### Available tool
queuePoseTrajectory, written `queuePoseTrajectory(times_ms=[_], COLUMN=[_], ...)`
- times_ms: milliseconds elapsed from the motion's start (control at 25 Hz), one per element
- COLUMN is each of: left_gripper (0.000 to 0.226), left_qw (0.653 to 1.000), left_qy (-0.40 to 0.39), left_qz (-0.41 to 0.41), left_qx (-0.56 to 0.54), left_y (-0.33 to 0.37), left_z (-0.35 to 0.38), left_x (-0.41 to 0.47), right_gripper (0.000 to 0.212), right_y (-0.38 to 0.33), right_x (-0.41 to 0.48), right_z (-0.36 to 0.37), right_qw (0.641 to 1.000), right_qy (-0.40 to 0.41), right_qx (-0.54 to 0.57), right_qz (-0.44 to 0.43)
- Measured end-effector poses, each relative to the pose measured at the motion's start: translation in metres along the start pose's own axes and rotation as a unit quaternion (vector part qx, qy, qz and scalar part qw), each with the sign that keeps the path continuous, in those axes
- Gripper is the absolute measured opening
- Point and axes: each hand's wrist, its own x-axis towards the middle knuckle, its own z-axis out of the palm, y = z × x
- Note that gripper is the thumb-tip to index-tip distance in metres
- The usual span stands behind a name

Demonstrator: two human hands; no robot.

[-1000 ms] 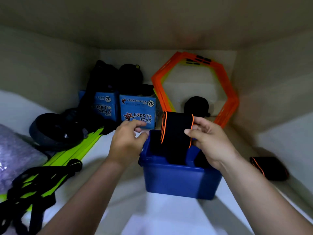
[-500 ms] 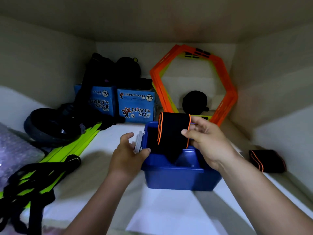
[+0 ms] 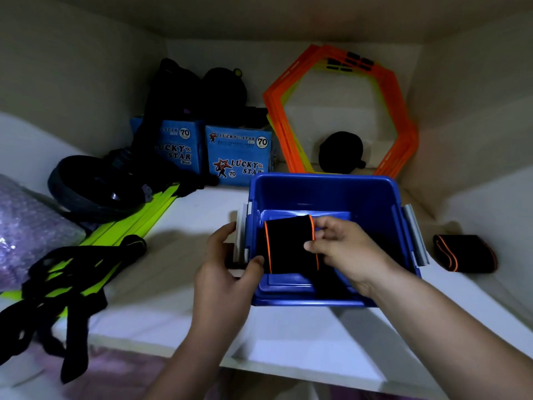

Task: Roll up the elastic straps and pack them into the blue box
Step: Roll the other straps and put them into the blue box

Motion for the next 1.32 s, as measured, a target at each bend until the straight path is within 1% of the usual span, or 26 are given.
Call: queuePoseTrajectory(times_ms=[120, 240, 320, 440, 520, 600, 680, 760, 800, 880, 920, 960, 1000, 1040, 1080, 1120, 1240, 1280, 1320], left_gripper=[0.055, 0.050, 0.051, 0.052, 0.051, 0.051, 0.050, 0.051, 0.052, 0.054, 0.053, 0.052, 0.052, 0.052, 0.052, 0.053, 0.062, 0.060, 0.054], left_qw=[1.000, 1.000, 1.000, 1.000, 1.000, 1.000, 1.000, 1.000, 1.000, 0.999, 0.999, 0.999, 0.998, 0.997, 0.996, 0.995, 0.990, 0.988, 0.985], left_qy=[0.000, -0.008, -0.009, -0.011, -0.008, -0.007, -0.009, -0.007, -0.007, -0.014, -0.019, -0.023, -0.026, -0.028, -0.027, -0.029, -0.043, -0.052, -0.063], left_qz=[0.000, 0.004, 0.007, 0.013, 0.016, 0.016, 0.019, 0.020, 0.019, 0.014, 0.009, -0.001, -0.015, -0.032, -0.048, -0.065, -0.108, -0.118, -0.124], left_qx=[-0.008, 0.000, 0.000, -0.008, -0.009, -0.011, -0.015, -0.015, -0.017, -0.030, -0.039, -0.046, -0.055, -0.064, -0.071, -0.075, -0.084, -0.089, -0.097], left_y=[0.000, -0.004, -0.006, -0.008, -0.010, -0.011, -0.011, -0.011, -0.011, -0.011, -0.010, -0.009, -0.008, -0.007, -0.006, -0.004, 0.003, 0.004, 0.004], left_z=[0.000, -0.001, -0.001, -0.002, -0.001, -0.001, 0.000, 0.000, 0.000, 0.001, 0.002, 0.003, 0.004, 0.006, 0.009, 0.011, 0.015, 0.015, 0.016], left_x=[-0.003, -0.002, -0.001, 0.000, 0.001, 0.003, 0.002, 0.003, 0.004, 0.008, 0.011, 0.015, 0.020, 0.026, 0.034, 0.041, 0.062, 0.067, 0.070], right_gripper=[0.026, 0.023, 0.027, 0.039, 0.038, 0.037, 0.041, 0.049, 0.048, 0.040, 0.034, 0.029, 0.025, 0.024, 0.025, 0.026, 0.035, 0.037, 0.037], right_y=[0.009, 0.015, 0.018, 0.017, 0.012, 0.007, 0.000, -0.010, -0.016, -0.031, -0.035, -0.037, -0.034, -0.028, -0.019, -0.007, 0.022, 0.027, 0.032], right_x=[0.015, 0.027, 0.030, 0.030, 0.029, 0.029, 0.026, 0.020, 0.013, -0.010, -0.027, -0.045, -0.062, -0.078, -0.087, -0.093, -0.092, -0.089, -0.085], right_z=[0.007, 0.007, 0.007, 0.009, 0.008, 0.005, 0.001, -0.006, -0.011, -0.029, -0.039, -0.050, -0.060, -0.069, -0.078, -0.086, -0.093, -0.091, -0.089], right_qw=[0.993, 0.976, 0.963, 0.952, 0.947, 0.940, 0.926, 0.916, 0.914, 0.906, 0.893, 0.870, 0.836, 0.803, 0.791, 0.802, 0.873, 0.890, 0.897], right_qy=[-0.001, -0.011, -0.023, -0.050, -0.067, -0.064, -0.061, -0.045, -0.031, 0.020, 0.059, 0.106, 0.152, 0.191, 0.216, 0.227, 0.240, 0.240, 0.241], right_qx=[-0.104, -0.209, -0.257, -0.291, -0.304, -0.327, -0.366, -0.397, -0.404, -0.417, -0.429, -0.448, -0.477, -0.505, -0.510, -0.495, -0.379, -0.342, -0.321], right_qz=[0.049, 0.063, 0.070, 0.086, 0.082, 0.075, 0.065, 0.034, 0.008, -0.072, -0.121, -0.175, -0.224, -0.254, -0.259, -0.245, -0.190, -0.185, -0.185])
